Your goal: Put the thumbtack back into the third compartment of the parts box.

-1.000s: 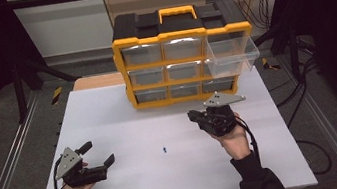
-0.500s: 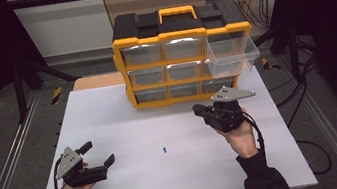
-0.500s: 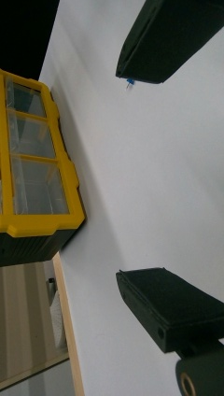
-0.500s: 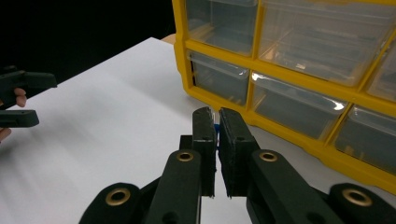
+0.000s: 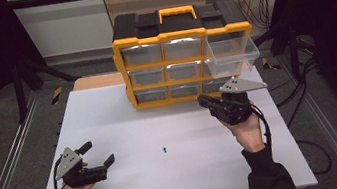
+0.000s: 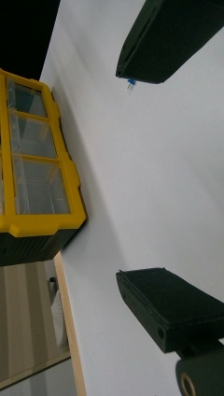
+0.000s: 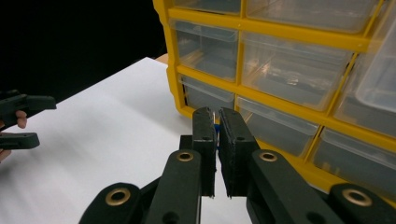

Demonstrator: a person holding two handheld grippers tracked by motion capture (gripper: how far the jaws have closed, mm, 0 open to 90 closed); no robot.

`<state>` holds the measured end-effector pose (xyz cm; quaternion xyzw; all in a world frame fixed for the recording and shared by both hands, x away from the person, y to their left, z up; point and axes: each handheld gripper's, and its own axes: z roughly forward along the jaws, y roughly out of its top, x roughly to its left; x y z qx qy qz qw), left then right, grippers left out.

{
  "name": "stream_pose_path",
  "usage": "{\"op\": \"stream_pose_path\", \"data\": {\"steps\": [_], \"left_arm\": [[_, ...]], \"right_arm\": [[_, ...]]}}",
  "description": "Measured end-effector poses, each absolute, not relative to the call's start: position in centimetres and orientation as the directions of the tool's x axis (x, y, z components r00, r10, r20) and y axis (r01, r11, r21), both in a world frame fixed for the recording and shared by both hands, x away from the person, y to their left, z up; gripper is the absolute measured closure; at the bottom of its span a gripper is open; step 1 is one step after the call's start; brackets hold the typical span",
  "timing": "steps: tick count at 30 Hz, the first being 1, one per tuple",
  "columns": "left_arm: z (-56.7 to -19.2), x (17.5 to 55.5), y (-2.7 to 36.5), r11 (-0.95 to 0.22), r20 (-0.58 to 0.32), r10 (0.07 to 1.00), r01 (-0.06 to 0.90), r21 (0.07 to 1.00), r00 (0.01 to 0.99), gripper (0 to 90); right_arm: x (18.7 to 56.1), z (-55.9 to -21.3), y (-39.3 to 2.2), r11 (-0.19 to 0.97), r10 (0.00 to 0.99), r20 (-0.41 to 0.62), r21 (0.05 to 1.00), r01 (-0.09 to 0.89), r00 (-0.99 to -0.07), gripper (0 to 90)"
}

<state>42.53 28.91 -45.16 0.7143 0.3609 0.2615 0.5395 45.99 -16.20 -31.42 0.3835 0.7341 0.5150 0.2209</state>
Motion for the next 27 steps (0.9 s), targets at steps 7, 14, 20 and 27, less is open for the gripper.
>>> {"op": "stream_pose_path", "data": {"steps": [7,14,20,27], "left_arm": [[-45.2,42.6,29.0,-0.157,-0.015,0.798,0.232,0.960,0.603,3.1],[-45.2,42.6,29.0,-0.158,-0.016,0.798,0.234,0.959,0.602,3.1],[-45.2,42.6,29.0,-0.156,-0.017,0.797,0.233,0.960,0.604,3.1],[-45.2,42.6,29.0,-0.157,-0.016,0.797,0.233,0.960,0.603,3.1]], "right_arm": [[45.9,-30.2,-17.1,0.168,0.802,0.060,0.932,0.321,-0.595,85.7],[45.8,-28.8,-18.3,0.144,0.814,0.060,0.943,0.300,-0.578,85.7],[45.9,-27.5,-18.7,0.148,0.824,0.045,0.945,0.291,-0.564,85.7],[45.9,-25.9,-19.0,0.140,0.833,0.035,0.952,0.271,-0.552,85.7]]}}
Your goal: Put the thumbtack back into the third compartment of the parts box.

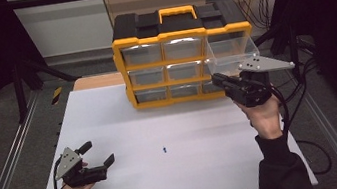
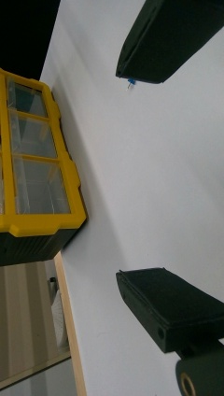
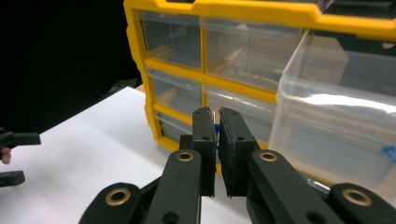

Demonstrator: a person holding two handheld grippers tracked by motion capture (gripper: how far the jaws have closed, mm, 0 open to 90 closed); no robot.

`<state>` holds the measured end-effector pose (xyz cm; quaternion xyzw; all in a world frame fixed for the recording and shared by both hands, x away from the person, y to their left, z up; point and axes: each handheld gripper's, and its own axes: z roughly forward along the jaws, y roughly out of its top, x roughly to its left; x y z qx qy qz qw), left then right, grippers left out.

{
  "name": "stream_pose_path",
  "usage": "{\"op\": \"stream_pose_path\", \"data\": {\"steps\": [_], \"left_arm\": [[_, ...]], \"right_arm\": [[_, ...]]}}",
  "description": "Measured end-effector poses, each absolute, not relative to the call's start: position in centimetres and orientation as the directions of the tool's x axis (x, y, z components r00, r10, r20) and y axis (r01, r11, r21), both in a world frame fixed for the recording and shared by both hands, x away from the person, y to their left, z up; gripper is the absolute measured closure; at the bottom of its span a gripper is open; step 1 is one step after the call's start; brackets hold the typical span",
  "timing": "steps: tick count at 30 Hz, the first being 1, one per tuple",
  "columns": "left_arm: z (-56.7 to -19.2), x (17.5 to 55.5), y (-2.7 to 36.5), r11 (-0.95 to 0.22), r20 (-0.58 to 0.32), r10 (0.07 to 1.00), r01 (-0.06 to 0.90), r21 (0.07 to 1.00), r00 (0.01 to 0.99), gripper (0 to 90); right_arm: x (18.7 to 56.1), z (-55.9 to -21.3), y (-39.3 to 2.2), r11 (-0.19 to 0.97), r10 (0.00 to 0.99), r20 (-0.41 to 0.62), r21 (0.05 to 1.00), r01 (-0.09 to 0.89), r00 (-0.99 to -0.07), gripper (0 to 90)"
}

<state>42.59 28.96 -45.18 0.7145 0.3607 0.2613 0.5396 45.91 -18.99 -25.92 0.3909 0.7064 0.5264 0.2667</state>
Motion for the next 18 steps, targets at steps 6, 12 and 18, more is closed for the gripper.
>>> {"op": "stream_pose_path", "data": {"steps": [6,12,18], "left_arm": [[-45.2,42.6,29.0,-0.157,-0.017,0.798,0.235,0.959,0.602,3.1],[-45.2,42.6,29.0,-0.155,-0.018,0.798,0.234,0.960,0.602,3.1],[-45.2,42.6,29.0,-0.155,-0.018,0.798,0.235,0.960,0.602,3.1]], "right_arm": [[46.1,-24.7,-19.3,0.135,0.840,0.027,0.957,0.257,-0.542,85.7],[46.3,-23.6,-19.6,0.137,0.851,0.018,0.957,0.256,-0.526,85.7],[46.5,-22.6,-19.7,0.137,0.862,0.002,0.962,0.237,-0.507,85.7]]}}
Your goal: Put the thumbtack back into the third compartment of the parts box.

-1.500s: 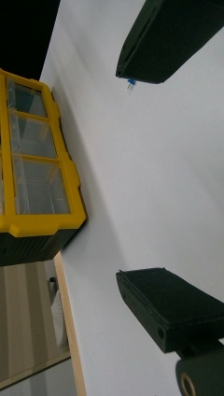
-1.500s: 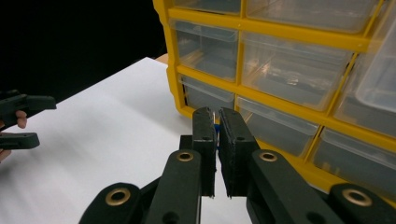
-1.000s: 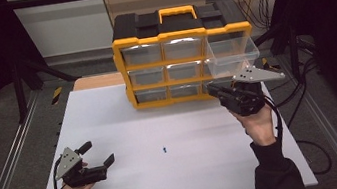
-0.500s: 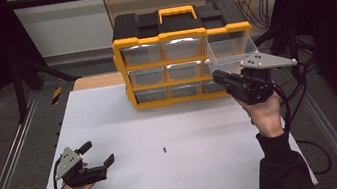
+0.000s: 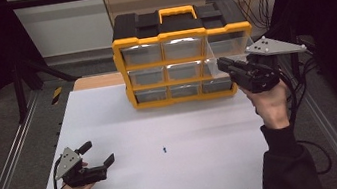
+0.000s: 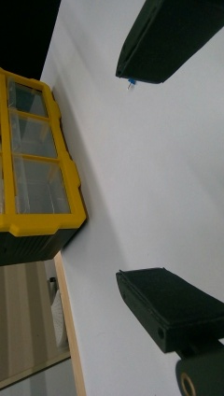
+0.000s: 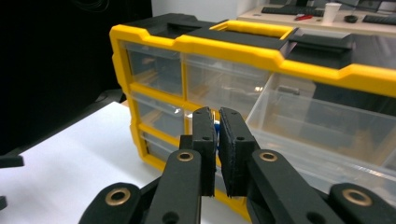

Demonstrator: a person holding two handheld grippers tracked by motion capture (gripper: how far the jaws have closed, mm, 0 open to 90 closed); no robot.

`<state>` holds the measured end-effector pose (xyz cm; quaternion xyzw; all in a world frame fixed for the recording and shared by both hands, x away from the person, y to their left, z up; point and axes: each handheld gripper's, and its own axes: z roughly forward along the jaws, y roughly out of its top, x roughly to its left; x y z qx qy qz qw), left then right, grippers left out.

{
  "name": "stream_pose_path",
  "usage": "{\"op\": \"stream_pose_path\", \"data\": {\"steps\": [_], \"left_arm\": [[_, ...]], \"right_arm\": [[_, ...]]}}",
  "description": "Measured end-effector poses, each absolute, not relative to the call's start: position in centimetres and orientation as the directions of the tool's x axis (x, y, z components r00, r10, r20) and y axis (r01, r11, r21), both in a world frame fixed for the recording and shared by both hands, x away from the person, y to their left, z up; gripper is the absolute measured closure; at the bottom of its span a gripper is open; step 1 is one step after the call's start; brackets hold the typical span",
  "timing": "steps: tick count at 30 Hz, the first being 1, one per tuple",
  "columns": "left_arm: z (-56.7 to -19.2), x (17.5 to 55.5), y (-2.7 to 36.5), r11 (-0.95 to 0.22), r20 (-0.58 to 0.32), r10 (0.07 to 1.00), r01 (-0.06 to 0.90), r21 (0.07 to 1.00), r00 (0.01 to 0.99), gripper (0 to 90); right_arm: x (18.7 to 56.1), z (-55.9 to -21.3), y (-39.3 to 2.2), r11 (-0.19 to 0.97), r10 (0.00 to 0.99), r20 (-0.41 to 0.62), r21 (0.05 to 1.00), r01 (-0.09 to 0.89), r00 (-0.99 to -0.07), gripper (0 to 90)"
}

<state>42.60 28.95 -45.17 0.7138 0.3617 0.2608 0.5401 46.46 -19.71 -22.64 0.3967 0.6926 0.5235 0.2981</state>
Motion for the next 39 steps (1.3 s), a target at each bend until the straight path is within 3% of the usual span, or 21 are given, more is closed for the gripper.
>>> {"op": "stream_pose_path", "data": {"steps": [18,39], "left_arm": [[-45.1,42.6,28.9,-0.155,-0.018,0.798,0.233,0.960,0.602,3.1],[-45.1,42.6,29.0,-0.146,-0.024,0.800,0.233,0.961,0.599,3.1]], "right_arm": [[49.2,-21.3,-20.1,0.141,0.901,-0.020,0.958,0.248,-0.434,85.6],[52.6,-22.5,-21.1,0.143,0.937,-0.024,0.937,0.319,-0.348,85.5]]}}
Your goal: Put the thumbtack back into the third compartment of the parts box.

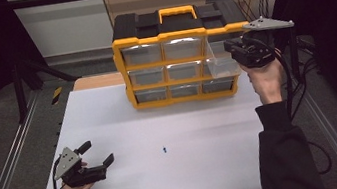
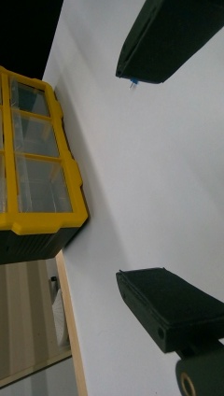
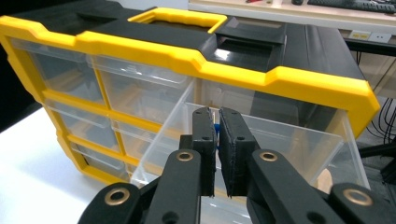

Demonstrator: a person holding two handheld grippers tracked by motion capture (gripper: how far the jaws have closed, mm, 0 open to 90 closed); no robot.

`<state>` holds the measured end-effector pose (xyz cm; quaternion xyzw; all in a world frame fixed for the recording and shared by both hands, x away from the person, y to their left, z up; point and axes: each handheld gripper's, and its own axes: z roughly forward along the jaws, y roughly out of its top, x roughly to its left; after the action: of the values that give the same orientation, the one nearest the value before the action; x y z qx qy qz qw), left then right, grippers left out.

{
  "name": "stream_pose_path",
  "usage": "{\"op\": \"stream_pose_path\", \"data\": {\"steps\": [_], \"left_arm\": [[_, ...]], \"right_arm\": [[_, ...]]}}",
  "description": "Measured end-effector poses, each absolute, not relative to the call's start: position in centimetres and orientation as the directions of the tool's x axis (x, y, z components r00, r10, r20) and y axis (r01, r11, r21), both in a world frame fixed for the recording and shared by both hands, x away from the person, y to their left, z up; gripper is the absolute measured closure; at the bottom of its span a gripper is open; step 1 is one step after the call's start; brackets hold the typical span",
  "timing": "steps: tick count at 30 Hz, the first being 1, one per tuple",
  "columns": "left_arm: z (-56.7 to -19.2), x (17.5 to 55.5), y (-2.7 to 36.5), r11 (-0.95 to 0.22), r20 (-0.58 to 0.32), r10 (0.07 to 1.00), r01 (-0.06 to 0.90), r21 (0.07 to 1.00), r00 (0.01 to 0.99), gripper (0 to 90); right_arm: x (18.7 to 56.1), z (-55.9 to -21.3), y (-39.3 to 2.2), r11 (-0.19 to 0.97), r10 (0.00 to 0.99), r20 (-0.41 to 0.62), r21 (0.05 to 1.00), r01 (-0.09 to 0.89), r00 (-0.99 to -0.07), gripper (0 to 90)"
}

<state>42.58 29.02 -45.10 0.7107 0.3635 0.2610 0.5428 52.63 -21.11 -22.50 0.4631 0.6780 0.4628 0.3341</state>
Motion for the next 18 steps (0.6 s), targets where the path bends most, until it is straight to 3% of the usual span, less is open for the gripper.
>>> {"op": "stream_pose_path", "data": {"steps": [18], "left_arm": [[-45.13,42.62,29.02,-0.148,-0.023,0.799,0.233,0.961,0.601,3.1]], "right_arm": [[53.52,-23.09,-21.17,0.159,0.942,-0.029,0.916,0.369,-0.335,85.1]]}}
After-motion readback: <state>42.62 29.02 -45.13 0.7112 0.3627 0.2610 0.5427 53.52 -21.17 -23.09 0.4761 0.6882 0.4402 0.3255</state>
